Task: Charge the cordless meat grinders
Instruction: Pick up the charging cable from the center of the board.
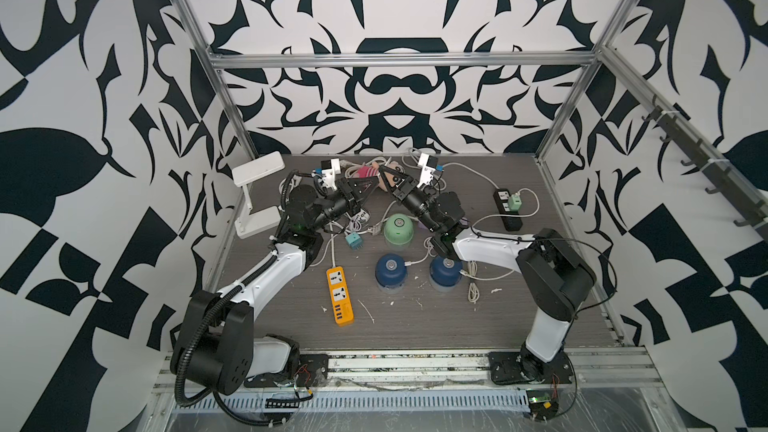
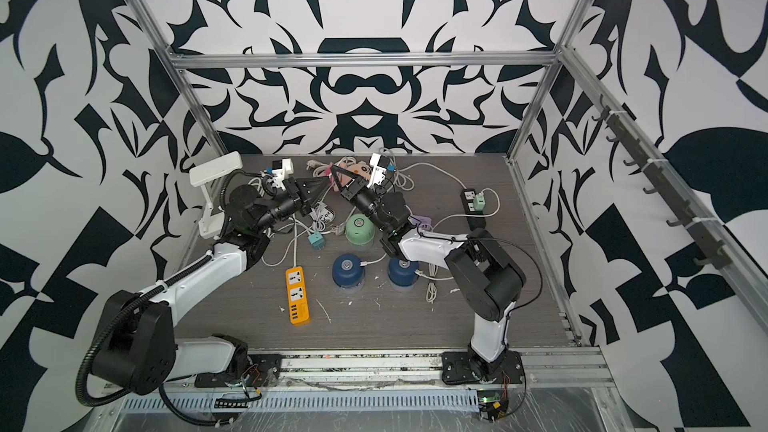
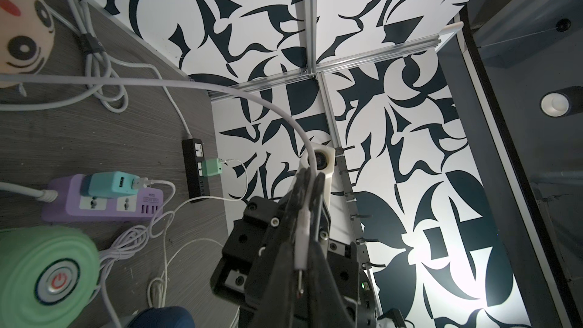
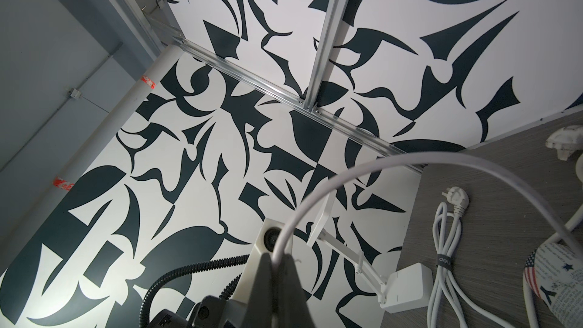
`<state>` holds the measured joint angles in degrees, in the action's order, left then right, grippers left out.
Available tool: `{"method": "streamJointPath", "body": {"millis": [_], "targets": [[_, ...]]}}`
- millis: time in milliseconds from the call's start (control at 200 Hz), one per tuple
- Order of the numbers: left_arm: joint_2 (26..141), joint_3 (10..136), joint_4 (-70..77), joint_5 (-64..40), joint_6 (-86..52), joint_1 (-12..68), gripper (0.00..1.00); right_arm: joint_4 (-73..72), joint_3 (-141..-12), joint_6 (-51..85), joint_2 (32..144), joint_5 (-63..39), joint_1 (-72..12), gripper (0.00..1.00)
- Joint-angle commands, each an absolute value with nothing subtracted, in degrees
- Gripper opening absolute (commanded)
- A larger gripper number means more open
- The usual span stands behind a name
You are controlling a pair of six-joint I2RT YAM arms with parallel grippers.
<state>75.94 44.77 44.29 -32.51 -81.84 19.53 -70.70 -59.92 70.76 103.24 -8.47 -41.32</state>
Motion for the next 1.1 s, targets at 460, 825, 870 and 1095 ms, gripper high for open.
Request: {"method": "streamJointPath", "body": {"millis": [460, 825, 870, 1095], "targets": [[70.6, 50.4, 25.2, -35.3, -73.0, 19.0, 0.00, -64.1, -52.2, 68.5, 94.9, -17.0, -38.3, 0.78], [68.8, 57.7, -3.3, -38.7, -57.6, 14.2, 0.00, 26.2, -71.0, 36.5, 78.1, 2.5, -35.0, 0.99], [69.3, 58.9, -6.3, -38.6, -55.4, 14.1, 0.00, 33.8, -75.3, 34.1, 79.2, 5.2, -35.2, 0.99], [70.8, 63.2, -15.7, -38.9, -48.9, 13.8, 0.00, 45.7, -80.6, 31.0, 77.2, 21.2, -37.3, 0.99]]}}
